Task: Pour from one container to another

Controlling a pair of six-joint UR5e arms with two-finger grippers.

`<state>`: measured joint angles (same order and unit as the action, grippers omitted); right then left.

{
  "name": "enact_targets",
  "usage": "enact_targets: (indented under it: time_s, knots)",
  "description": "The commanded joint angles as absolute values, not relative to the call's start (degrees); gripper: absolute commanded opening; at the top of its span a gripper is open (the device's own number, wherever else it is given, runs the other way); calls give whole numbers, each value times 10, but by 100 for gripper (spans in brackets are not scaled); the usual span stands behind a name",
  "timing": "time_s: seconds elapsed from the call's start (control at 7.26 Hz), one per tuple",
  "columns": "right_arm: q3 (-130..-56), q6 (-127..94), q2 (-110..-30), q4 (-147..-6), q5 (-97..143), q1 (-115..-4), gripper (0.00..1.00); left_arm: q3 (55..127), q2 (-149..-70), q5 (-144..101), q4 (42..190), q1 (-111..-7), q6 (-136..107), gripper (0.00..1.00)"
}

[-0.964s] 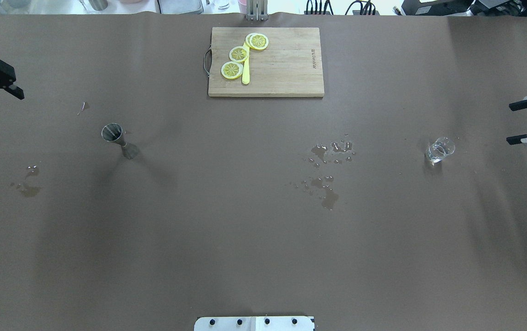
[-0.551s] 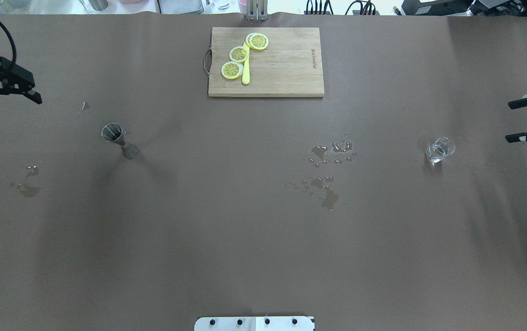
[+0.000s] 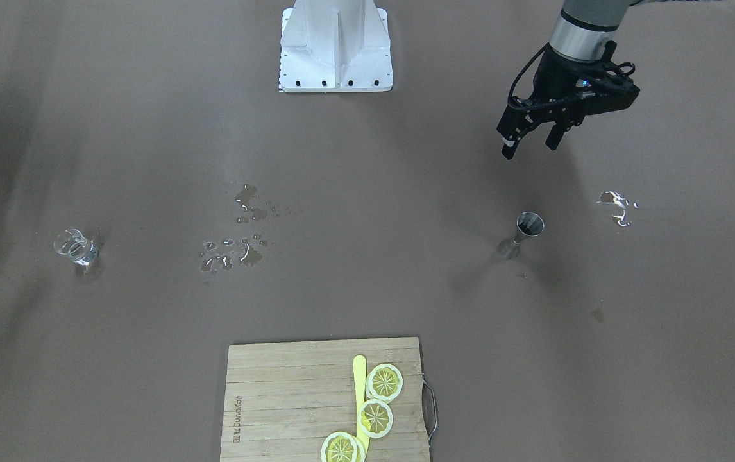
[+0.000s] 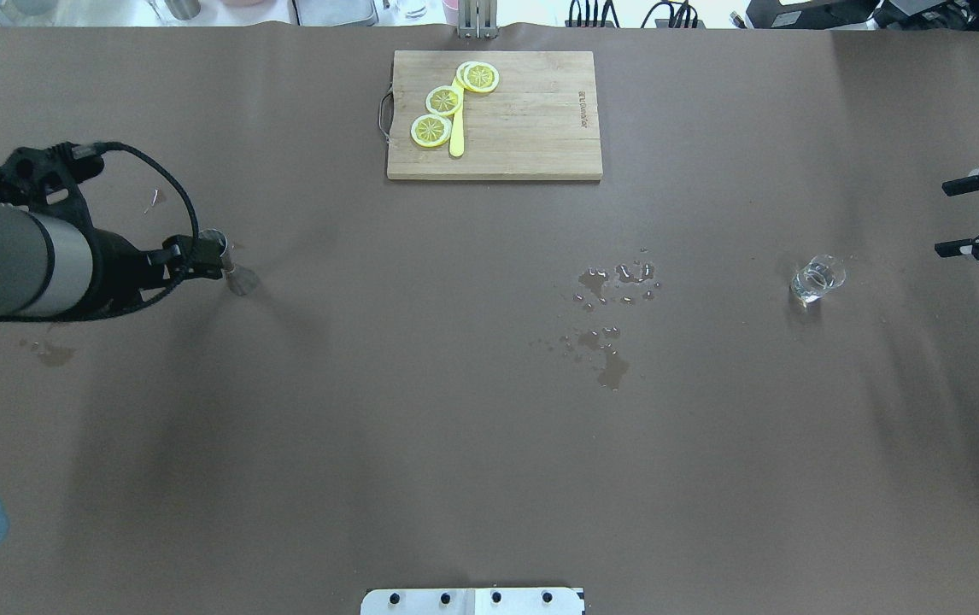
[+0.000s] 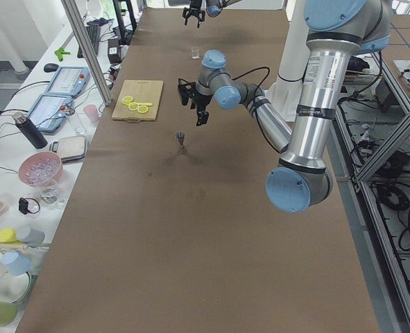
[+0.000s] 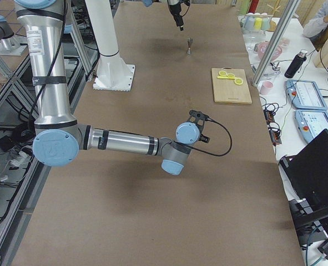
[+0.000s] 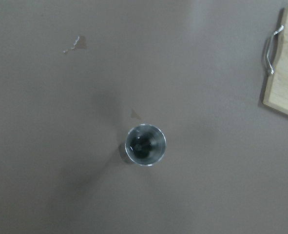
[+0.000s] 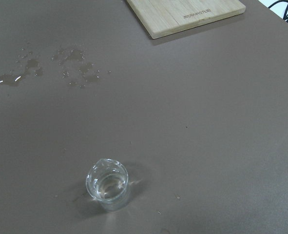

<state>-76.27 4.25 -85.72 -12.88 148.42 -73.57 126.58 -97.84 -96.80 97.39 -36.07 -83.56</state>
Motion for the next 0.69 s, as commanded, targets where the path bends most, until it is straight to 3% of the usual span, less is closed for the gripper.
enact_targets:
  time_s: [0.0, 0.28, 0.55]
  knots:
    - [-764, 38, -859, -87, 1492, -736, 100, 1284, -948, -717, 976, -198, -841, 98]
    - [-757, 47, -863, -84, 1554, -736, 100, 1233, -947, -533, 977, -108, -933, 97]
    - [-724, 62, -854, -84, 1576, -729, 99, 1209, -936, -468, 989, -96, -948, 96]
